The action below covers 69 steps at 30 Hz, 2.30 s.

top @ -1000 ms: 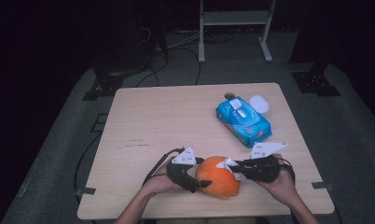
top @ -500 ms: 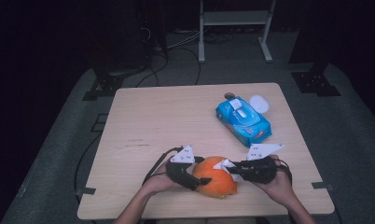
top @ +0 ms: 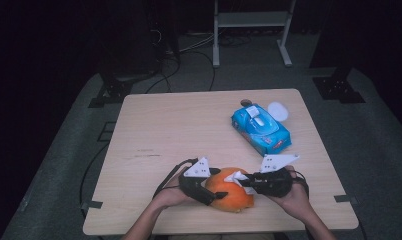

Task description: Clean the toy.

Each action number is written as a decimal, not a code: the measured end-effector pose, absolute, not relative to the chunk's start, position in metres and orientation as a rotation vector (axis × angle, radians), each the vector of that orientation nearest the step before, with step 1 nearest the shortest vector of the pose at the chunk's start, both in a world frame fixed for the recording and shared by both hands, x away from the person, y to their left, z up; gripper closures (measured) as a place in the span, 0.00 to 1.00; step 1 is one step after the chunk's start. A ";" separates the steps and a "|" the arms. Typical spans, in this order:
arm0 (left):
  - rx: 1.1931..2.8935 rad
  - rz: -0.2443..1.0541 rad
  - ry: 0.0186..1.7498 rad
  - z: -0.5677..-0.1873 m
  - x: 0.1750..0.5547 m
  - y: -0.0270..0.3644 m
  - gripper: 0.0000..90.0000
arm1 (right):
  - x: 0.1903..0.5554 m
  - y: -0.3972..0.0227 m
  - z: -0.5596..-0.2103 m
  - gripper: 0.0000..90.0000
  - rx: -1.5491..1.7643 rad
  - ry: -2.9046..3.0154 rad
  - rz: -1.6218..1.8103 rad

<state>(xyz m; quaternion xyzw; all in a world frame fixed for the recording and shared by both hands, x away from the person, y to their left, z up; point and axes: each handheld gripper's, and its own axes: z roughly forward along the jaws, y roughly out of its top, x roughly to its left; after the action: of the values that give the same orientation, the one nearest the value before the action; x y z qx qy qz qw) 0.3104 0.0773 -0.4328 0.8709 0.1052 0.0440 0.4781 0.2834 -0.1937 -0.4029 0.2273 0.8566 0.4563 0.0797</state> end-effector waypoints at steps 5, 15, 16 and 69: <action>2.108 0.115 0.243 -0.430 0.310 0.076 0.23 | 0.285 -0.202 -0.405 0.89 0.716 2.558 1.373; 2.114 0.140 0.218 -0.430 0.307 0.072 0.27 | 0.283 -0.185 -0.401 0.89 0.662 2.566 1.394; 2.116 0.135 0.233 -0.430 0.308 0.074 0.28 | 0.284 -0.187 -0.402 0.89 0.674 2.563 1.394; 2.065 0.074 0.292 -0.438 0.319 0.094 0.32 | 0.290 -0.192 -0.406 0.89 0.748 2.518 1.418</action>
<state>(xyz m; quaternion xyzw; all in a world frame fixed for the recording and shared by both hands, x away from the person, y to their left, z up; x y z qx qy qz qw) 0.3190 0.0935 -0.4383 0.8550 0.1209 0.0307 0.5034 0.2895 -0.1916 -0.4064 0.2498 0.8410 0.4735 0.0780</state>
